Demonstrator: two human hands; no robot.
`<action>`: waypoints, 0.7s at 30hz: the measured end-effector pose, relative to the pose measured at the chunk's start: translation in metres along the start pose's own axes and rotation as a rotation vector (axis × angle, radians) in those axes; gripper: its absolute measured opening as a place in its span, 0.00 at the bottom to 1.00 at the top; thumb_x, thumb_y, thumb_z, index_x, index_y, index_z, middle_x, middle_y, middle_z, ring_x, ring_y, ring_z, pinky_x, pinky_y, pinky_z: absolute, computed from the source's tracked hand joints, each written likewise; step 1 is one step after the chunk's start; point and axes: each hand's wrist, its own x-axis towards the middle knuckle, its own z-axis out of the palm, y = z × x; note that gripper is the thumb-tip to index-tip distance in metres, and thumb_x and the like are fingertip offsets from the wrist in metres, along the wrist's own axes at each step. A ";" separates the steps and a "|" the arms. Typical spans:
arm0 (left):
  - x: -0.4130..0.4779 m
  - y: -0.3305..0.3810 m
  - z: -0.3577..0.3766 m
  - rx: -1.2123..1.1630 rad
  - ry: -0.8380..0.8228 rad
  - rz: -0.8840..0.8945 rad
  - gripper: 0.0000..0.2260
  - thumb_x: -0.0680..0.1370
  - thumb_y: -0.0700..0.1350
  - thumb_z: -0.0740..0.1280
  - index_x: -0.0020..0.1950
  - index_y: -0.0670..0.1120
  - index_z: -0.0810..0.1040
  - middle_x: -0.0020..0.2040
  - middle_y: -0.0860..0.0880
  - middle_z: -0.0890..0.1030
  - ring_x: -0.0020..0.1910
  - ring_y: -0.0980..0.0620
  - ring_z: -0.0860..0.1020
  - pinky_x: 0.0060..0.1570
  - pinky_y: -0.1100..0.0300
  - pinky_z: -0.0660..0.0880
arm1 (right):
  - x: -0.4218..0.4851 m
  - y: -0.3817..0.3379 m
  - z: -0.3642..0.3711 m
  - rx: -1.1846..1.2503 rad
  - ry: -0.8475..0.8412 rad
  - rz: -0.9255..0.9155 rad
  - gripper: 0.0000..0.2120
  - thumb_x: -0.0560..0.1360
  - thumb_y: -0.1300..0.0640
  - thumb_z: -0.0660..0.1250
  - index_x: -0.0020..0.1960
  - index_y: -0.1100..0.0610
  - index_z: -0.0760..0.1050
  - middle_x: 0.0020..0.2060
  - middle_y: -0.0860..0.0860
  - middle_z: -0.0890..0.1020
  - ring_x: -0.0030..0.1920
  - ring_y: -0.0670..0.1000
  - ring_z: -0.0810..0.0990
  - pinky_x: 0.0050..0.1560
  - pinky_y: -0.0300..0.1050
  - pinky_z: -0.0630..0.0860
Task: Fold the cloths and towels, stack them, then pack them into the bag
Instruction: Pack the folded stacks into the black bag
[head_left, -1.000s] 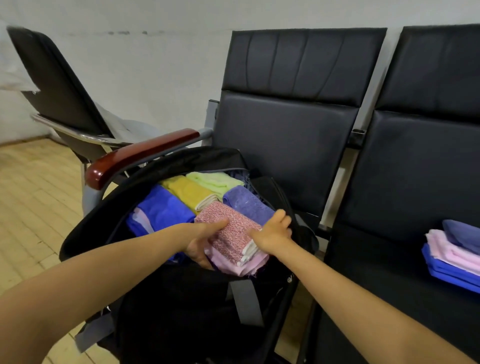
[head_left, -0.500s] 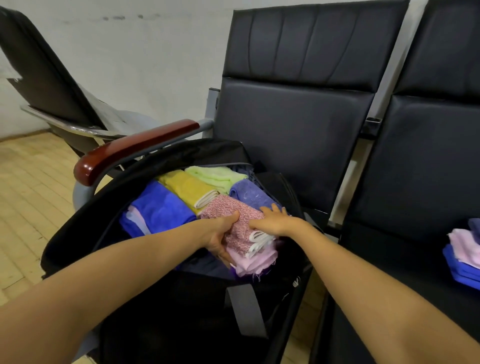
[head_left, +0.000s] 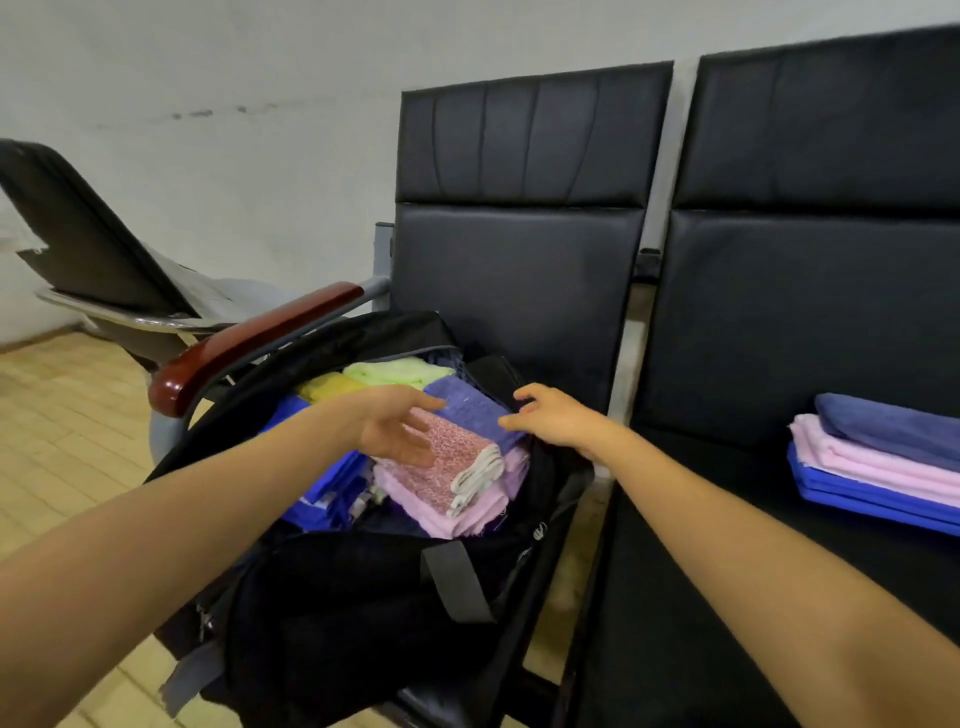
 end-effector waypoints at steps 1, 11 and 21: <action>-0.008 0.008 0.014 0.007 -0.010 0.032 0.22 0.80 0.45 0.64 0.70 0.36 0.64 0.67 0.34 0.68 0.63 0.35 0.72 0.58 0.46 0.72 | -0.010 0.005 -0.016 0.059 0.043 0.005 0.26 0.74 0.52 0.70 0.68 0.58 0.69 0.63 0.56 0.76 0.58 0.53 0.77 0.55 0.45 0.73; -0.014 0.048 0.215 0.050 -0.298 0.126 0.10 0.80 0.42 0.64 0.58 0.38 0.73 0.61 0.38 0.75 0.63 0.42 0.74 0.58 0.49 0.72 | -0.123 0.119 -0.182 0.248 0.349 0.151 0.09 0.77 0.57 0.67 0.56 0.56 0.75 0.55 0.54 0.80 0.53 0.51 0.78 0.55 0.49 0.75; 0.062 0.033 0.406 0.071 -0.282 0.006 0.35 0.74 0.53 0.72 0.73 0.38 0.62 0.73 0.38 0.63 0.72 0.39 0.64 0.64 0.42 0.69 | -0.177 0.286 -0.253 0.529 0.661 0.681 0.31 0.76 0.42 0.64 0.72 0.59 0.63 0.68 0.58 0.70 0.64 0.61 0.71 0.60 0.59 0.71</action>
